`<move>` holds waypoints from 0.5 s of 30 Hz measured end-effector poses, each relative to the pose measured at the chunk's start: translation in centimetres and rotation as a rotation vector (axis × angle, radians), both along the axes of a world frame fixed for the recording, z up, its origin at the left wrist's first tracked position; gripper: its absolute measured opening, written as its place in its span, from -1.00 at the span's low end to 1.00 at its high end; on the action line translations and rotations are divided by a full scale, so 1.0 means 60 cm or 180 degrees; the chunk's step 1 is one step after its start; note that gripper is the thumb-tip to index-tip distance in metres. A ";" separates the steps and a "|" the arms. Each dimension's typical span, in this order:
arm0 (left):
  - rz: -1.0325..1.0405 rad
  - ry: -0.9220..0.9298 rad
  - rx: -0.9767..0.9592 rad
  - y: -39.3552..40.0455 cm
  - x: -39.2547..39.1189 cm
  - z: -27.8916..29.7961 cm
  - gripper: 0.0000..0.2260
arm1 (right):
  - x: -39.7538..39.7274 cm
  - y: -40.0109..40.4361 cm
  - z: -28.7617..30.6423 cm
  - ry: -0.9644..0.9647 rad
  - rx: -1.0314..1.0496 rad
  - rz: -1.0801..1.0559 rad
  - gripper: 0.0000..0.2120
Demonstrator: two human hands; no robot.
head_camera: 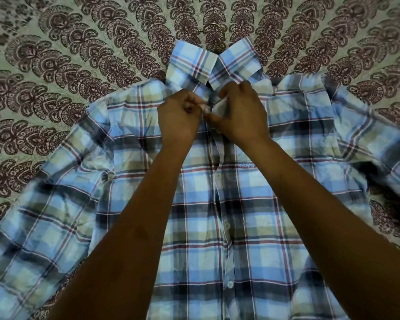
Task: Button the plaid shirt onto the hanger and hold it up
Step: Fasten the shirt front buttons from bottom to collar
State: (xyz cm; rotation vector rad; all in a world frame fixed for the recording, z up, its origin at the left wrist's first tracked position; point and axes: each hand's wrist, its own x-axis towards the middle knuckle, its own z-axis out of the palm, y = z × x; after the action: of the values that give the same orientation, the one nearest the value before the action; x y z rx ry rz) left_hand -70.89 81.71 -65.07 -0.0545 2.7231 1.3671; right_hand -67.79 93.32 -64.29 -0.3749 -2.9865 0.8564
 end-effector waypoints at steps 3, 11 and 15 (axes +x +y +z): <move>-0.0182 0.0127 -0.0258 0.004 -0.028 0.005 -0.84 | -0.033 -0.006 0.002 -0.0308 0.0553 0.0234 -0.40; -0.0790 0.0193 -0.1803 0.033 -0.065 -0.008 -0.81 | -0.084 0.004 0.004 -0.0769 0.0735 0.0015 -0.73; -0.0726 0.0300 -0.2173 0.045 -0.064 -0.023 -0.82 | -0.075 0.020 -0.010 -0.0231 0.0297 -0.0136 -0.77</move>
State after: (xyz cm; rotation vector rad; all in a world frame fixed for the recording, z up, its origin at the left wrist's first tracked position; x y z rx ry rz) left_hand -74.73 84.39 -66.43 0.2680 3.0152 0.3553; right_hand -72.31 94.52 -64.90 -0.4749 -3.0582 0.7121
